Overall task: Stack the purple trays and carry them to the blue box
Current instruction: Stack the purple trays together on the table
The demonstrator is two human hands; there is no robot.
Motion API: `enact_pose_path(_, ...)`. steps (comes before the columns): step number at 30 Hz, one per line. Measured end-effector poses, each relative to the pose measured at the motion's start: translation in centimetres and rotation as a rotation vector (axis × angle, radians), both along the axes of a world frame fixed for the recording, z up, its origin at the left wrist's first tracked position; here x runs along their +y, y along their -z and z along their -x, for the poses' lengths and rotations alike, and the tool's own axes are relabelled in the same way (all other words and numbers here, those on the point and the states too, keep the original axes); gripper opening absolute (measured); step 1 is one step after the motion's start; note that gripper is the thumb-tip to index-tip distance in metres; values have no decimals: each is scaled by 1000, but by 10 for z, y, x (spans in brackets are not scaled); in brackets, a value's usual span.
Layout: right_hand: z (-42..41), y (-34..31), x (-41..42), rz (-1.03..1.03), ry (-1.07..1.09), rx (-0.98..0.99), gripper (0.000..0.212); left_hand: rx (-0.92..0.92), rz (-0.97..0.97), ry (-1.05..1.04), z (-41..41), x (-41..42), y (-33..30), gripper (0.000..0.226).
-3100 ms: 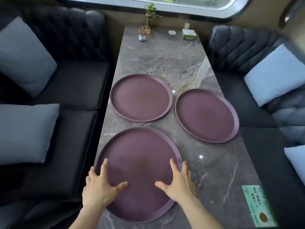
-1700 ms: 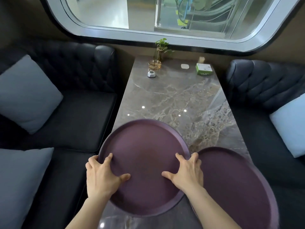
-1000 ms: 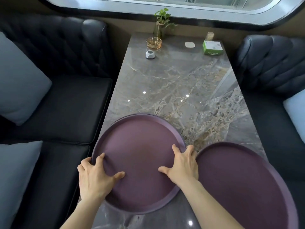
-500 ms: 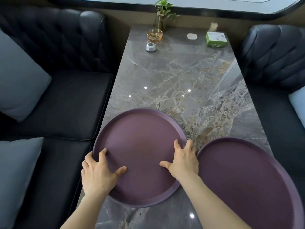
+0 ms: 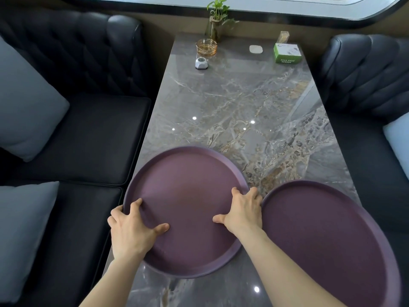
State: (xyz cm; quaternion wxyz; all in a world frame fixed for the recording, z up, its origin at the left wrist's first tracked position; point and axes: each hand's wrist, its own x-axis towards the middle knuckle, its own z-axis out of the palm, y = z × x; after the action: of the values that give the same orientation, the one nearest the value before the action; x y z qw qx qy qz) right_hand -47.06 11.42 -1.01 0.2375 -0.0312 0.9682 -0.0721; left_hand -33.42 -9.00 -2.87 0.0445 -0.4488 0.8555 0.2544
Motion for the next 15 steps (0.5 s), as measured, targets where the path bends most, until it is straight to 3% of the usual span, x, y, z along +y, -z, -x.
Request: enact_pose_path(15, -88, -103, 42, 51, 46, 151, 92, 129, 14, 89, -66, 27, -97, 107)
